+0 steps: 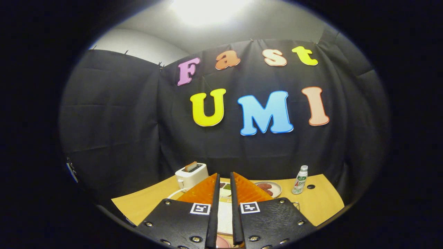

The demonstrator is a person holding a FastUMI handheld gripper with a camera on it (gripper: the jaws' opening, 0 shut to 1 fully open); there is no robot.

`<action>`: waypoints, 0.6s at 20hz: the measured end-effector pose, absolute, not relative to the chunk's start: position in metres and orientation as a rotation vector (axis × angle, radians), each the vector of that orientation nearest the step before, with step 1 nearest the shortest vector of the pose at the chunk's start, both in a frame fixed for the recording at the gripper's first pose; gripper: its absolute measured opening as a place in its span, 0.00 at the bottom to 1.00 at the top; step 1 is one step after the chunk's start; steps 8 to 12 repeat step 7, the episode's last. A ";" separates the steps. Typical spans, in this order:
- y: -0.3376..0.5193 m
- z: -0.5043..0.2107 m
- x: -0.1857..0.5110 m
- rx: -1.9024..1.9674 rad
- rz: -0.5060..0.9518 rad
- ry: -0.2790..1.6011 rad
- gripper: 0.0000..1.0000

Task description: Take the plate from the dish rack, then take the spoon from the basket and place it into the plate.

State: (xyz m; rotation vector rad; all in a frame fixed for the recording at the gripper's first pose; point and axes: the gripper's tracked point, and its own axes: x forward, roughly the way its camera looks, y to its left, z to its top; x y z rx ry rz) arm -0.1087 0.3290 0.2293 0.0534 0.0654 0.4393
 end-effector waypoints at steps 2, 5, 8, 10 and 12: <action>0.311 0.254 -0.103 0.051 0.406 0.045 0.17; 0.280 0.286 -0.096 0.045 0.346 0.009 0.17; 0.261 0.302 -0.094 0.045 0.307 -0.015 0.17; 0.261 0.302 -0.094 0.045 0.307 -0.015 0.17; 0.261 0.302 -0.094 0.045 0.307 -0.015 0.17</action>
